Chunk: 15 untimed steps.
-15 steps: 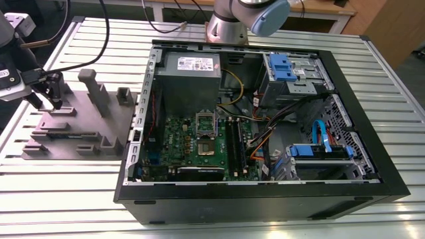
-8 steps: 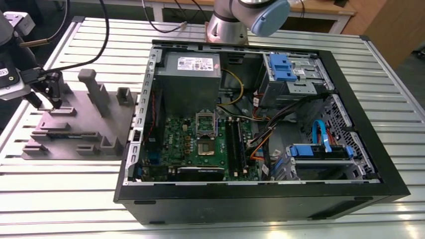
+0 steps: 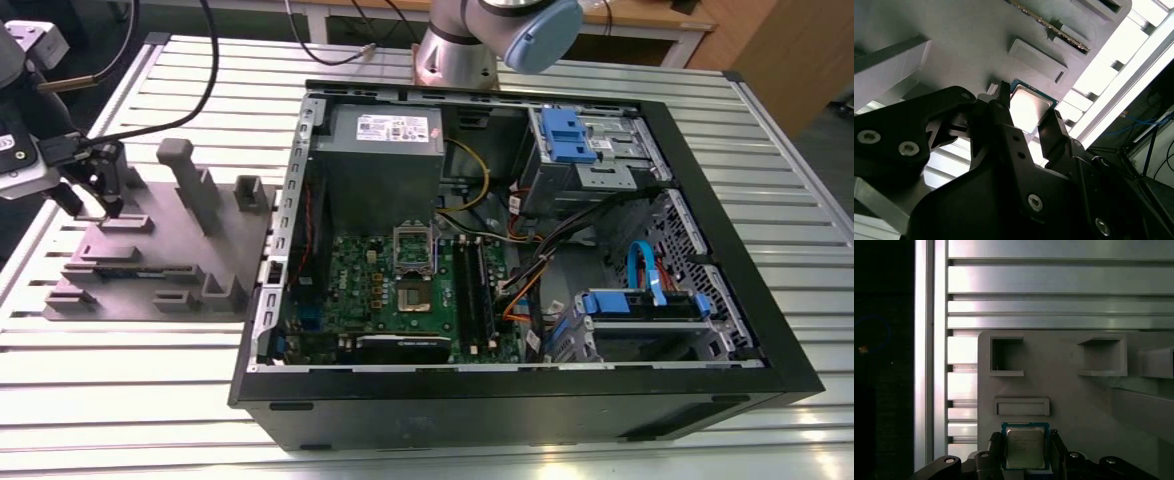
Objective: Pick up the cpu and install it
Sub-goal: 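Pick up the cpu and move it towards the insertion slot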
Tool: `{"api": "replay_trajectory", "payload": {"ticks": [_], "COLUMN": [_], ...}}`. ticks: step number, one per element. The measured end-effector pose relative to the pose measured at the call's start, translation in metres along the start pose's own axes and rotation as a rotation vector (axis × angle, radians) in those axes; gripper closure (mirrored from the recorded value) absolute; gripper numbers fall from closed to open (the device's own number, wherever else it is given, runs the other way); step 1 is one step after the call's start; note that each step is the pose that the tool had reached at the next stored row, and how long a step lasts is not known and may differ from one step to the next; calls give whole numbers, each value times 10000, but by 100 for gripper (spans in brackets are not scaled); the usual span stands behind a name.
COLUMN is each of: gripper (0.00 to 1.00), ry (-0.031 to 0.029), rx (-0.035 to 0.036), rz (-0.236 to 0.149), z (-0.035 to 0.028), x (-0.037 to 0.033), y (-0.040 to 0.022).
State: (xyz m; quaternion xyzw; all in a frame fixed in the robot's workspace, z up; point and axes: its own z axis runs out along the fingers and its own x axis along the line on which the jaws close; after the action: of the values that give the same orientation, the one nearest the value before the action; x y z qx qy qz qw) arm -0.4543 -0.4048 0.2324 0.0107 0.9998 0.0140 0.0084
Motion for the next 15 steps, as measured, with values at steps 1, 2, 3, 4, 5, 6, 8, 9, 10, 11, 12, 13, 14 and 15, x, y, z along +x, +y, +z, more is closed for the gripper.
{"api": "replay_trajectory", "payload": {"ticks": [1, 2, 3, 4, 5, 6, 8, 9, 10, 11, 12, 13, 14, 15], "gripper": [53, 53, 53, 53, 53, 53, 53, 53, 53, 53, 53, 53, 53, 53], "ry": [0, 0, 0, 1, 1, -1, 0, -1, -1, 0, 0, -1, -1, -2], "rx": [0, 0, 0, 1, 0, 0, 0, 0, 0, 0, 1, 0, -1, -1], "rz": [0, 0, 0, 0, 0, 0, 0, 0, 0, 0, 0, 0, 0, 0], "z": [-2, -5, -7, -10, -13, -15, -21, -23, -26, -29, -32, -34, -36, -37], "x": [0, 0, 0, 0, 0, 0, 0, 0, 0, 0, 0, -1, -1, -1], "y": [0, 0, 0, 0, 0, 0, 1, 1, 1, 1, 1, 1, 1, 1]}}
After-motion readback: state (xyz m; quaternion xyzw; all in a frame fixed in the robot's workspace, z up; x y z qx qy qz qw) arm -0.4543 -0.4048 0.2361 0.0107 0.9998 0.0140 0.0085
